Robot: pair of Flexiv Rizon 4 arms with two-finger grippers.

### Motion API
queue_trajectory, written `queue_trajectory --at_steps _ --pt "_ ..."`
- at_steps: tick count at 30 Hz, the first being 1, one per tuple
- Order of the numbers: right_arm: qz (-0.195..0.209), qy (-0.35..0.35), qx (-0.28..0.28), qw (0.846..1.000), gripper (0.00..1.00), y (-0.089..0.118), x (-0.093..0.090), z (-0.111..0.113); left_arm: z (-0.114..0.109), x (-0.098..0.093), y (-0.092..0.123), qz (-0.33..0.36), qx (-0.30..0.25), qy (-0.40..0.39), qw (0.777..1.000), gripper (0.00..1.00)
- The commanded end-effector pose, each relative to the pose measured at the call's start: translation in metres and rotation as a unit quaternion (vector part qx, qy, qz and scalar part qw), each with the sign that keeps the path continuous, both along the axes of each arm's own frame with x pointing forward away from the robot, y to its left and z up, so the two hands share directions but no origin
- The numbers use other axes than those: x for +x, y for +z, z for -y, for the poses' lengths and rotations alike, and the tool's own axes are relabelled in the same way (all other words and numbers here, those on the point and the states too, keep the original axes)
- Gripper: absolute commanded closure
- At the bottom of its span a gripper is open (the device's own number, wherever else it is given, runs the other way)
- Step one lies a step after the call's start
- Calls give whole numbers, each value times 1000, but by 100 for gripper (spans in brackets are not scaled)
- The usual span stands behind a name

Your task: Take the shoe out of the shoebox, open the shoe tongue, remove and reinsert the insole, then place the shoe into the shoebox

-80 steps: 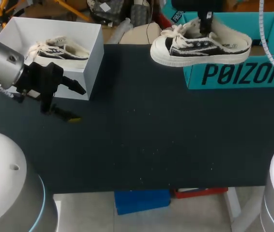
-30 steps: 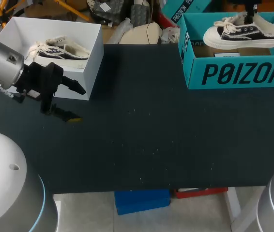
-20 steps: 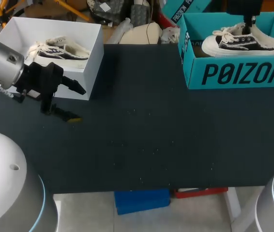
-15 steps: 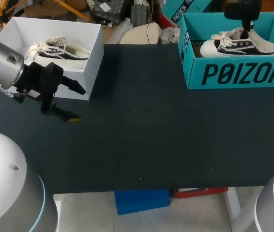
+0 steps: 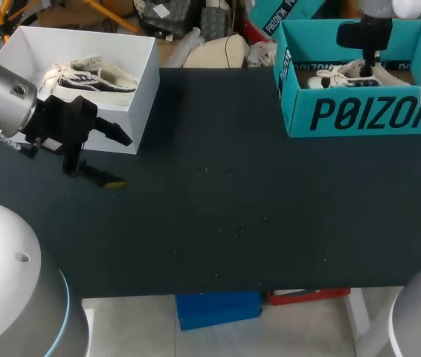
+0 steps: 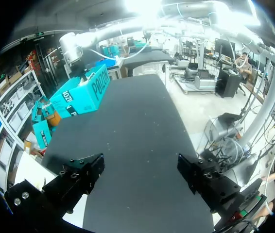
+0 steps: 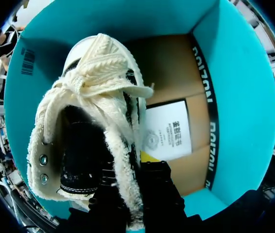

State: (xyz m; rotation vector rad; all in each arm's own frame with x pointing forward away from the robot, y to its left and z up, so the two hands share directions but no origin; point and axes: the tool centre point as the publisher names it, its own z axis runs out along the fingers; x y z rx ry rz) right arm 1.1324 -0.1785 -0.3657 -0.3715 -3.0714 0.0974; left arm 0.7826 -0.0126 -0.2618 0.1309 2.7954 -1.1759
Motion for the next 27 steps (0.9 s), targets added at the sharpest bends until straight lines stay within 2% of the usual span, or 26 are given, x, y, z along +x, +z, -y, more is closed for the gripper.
queue_trajectory --at_steps 1,9,10,11,12,16,17,18,23,27 --pt "-14 1 -1 1000 100 -16 9 -2 0 -1 0 1 1 0 1000 0" --pt "-29 2 -16 999 100 -40 4 0 0 -1 0 1 1 0 1000 0" --pt "-29 -1 -18 999 85 -41 3 1 0 -1 0 1 1 0 1000 0" --pt "-29 -6 -21 999 65 -42 3 2 0 -1 0 1 1 0 1000 0" --pt "-29 -10 -22 999 57 -43 2 2 0 -1 0 1 1 0 1000 0" --pt "-15 -23 -21 999 51 -37 2 5 0 -1 0 1 1 0 1000 0" --pt "-11 -22 -23 999 18 -34 2 5 0 -1 0 1 1 0 1000 0" --pt "-5 -25 -20 999 0 -30 2 5 0 -1 0 1 1 0 1000 0" --pt "11 -33 -22 999 0 -7 3 7 0 -1 0 1 1 0 1000 0" --pt "31 -33 -25 999 0 22 2 7 0 -1 0 1 1 0 1000 0"
